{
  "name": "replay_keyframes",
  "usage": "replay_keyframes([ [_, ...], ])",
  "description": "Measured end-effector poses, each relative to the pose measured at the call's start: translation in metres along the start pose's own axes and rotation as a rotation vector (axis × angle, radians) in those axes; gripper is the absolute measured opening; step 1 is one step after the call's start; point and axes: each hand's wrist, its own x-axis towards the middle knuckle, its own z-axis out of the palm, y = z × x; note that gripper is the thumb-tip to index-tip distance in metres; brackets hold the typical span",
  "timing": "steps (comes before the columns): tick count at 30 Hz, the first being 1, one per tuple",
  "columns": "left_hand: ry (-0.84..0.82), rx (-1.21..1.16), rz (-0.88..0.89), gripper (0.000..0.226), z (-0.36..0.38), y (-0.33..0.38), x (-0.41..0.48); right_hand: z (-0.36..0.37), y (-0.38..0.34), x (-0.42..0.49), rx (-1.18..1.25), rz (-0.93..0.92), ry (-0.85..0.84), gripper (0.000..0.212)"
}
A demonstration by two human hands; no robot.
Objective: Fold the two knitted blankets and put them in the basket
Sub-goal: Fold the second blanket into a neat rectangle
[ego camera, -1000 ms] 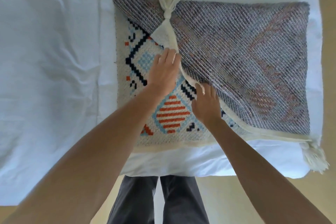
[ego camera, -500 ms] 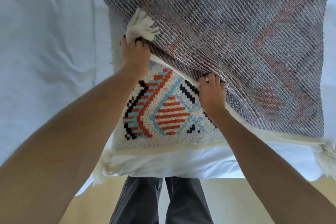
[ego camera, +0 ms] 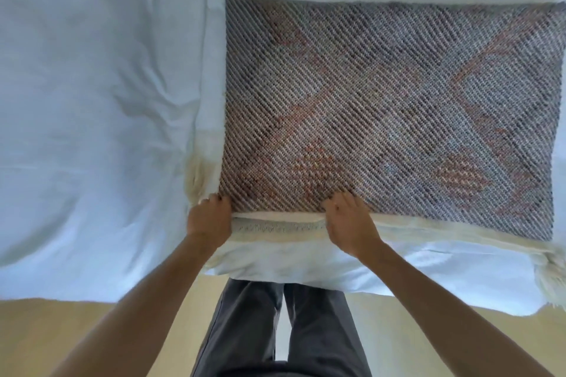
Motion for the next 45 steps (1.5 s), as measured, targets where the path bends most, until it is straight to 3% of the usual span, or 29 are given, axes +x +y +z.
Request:
replay_keyframes([
  [6, 0.199, 0.093, 0.107, 0.037, 0.011, -0.002, -0.002, 0.001, -0.021, 0.005, -0.087, 0.07, -0.042, 0.029],
  [16, 0.179, -0.008, 0.256, 0.054, 0.04, -0.03, -0.022, 0.007, -0.038, -0.001, 0.005, 0.126, 0.048, 0.023],
  [22, 0.111, 0.077, 0.218, 0.042, 0.055, -0.029, -0.03, 0.022, -0.053, -0.035, 0.013, 0.118, 0.003, 0.031],
  [27, 0.173, 0.098, 0.22, 0.047, 0.046, -0.005, -0.029, 0.015, -0.047, -0.045, 0.011, 0.185, 0.038, 0.045],
  [36, 0.276, 0.098, 0.44, 0.042, 0.036, 0.1, -0.027, 0.009, 0.044, -0.093, -0.074, 0.483, 0.078, 0.048],
  [40, 0.318, 0.069, 0.461, 0.04, 0.031, 0.147, -0.024, 0.021, 0.086, -0.107, -0.133, 0.446, 0.109, 0.042],
  [45, 0.304, 0.021, 0.357, 0.04, 0.031, 0.173, -0.022, 0.028, 0.108, -0.103, -0.134, 0.341, 0.168, 0.023],
])
